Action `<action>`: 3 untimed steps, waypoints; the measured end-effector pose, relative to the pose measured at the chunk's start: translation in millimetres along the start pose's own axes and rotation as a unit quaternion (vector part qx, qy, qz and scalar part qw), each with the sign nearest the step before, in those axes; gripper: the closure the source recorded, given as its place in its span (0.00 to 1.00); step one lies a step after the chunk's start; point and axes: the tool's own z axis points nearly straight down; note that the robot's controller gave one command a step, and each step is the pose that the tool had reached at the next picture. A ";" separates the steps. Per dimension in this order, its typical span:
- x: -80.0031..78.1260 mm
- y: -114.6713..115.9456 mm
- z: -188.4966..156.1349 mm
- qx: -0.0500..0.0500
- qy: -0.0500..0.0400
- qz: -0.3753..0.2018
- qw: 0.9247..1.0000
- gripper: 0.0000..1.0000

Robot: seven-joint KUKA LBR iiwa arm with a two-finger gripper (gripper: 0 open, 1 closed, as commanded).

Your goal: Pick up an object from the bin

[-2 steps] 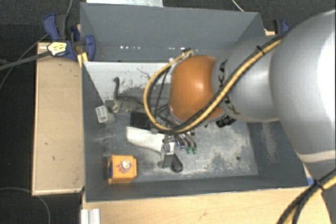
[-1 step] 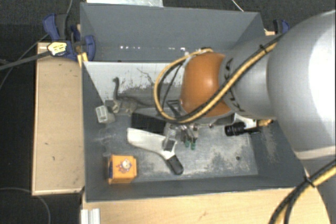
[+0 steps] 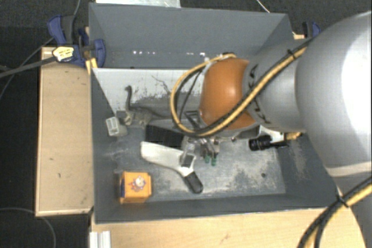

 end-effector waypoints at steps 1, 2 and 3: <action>-1.8 5.2 8.8 0.003 0.002 -0.004 1.000 1.00; -14.7 9.3 11.9 0.008 0.018 -0.024 1.000 1.00; -14.0 19.5 10.9 0.010 0.009 0.002 1.000 1.00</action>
Offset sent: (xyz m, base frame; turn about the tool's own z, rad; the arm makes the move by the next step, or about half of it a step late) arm 0.0190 0.0084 -0.0229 -0.0452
